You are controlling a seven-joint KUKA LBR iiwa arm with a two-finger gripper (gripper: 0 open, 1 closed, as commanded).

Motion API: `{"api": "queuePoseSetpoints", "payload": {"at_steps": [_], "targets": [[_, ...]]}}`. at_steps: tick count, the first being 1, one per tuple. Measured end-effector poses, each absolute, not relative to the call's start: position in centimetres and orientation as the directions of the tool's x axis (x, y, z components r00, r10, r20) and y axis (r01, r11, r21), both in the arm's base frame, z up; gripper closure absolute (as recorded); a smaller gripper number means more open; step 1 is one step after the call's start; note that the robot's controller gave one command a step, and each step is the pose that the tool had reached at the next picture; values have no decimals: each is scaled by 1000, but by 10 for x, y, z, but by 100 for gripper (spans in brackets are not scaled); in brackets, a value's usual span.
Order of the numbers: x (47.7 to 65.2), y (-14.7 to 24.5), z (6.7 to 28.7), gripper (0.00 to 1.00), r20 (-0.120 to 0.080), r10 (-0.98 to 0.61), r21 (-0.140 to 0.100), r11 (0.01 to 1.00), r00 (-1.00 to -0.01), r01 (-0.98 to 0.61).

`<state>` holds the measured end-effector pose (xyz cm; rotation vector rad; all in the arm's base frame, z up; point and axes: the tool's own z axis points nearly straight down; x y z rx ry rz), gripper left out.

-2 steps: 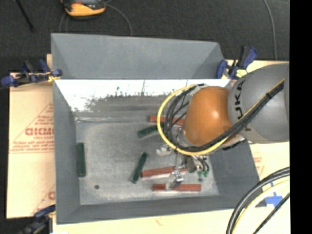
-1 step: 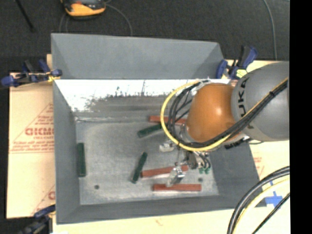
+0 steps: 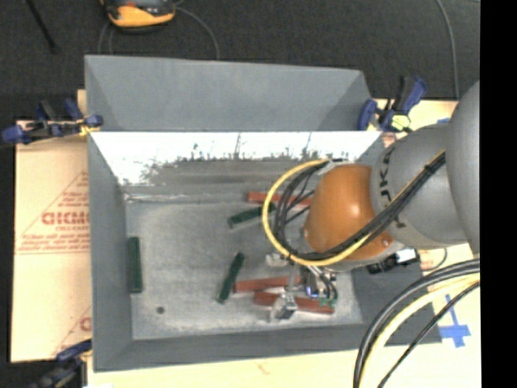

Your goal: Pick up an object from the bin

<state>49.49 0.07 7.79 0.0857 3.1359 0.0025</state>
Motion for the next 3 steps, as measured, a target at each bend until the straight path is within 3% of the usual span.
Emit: {"api": "queuePoseSetpoints", "payload": {"at_steps": [1,3], "targets": [[497,1,83,100,-8,58,2,998,-998,58],[497,1,84,100,-8,58,2,998,-998,58]]}}
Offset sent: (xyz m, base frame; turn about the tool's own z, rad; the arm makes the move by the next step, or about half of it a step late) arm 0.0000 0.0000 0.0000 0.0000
